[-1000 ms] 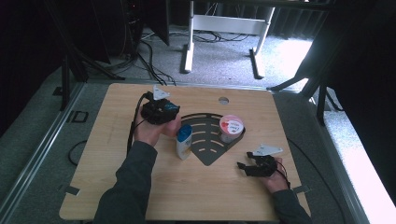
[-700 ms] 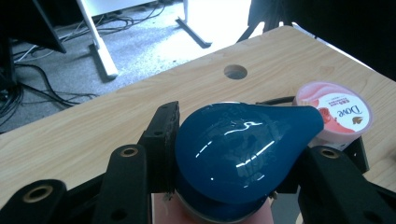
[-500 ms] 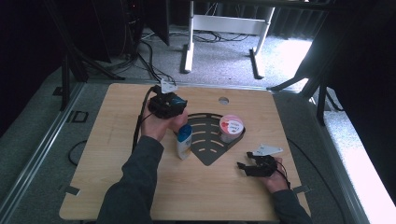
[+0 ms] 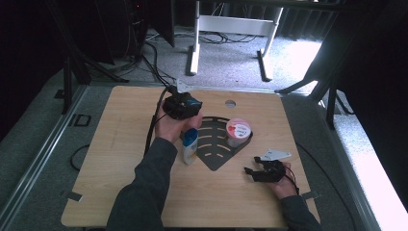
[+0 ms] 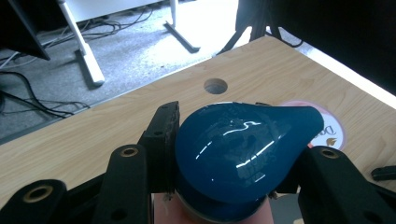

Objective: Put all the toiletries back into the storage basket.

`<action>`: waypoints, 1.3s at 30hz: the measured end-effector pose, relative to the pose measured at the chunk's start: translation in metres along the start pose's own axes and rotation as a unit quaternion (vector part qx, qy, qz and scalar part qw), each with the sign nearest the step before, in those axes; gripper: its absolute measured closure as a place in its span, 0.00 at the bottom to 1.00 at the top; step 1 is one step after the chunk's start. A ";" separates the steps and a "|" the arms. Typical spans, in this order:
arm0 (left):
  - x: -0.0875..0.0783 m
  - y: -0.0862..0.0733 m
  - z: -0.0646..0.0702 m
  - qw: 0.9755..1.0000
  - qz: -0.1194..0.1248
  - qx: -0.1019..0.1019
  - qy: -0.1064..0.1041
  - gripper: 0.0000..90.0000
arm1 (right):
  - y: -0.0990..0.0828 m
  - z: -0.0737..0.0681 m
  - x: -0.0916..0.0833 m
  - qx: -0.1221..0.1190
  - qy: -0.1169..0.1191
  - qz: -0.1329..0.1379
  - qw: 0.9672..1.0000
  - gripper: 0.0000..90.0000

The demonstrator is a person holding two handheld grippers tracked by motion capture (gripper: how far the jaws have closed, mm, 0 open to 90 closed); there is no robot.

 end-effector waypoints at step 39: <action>0.042 0.026 0.040 1.000 -0.020 0.008 -0.018 0.59 | 0.000 0.000 0.000 -0.002 0.000 0.000 1.000 0.36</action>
Point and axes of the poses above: each handheld gripper's, and its own axes: x roughly forward along the jaws, y roughly out of its top, z roughly to its right, the point moved 7 cm from there along x, roughly forward along the jaws, and after that the axes turned 5 degrees about -y, right-handed, at the moved point
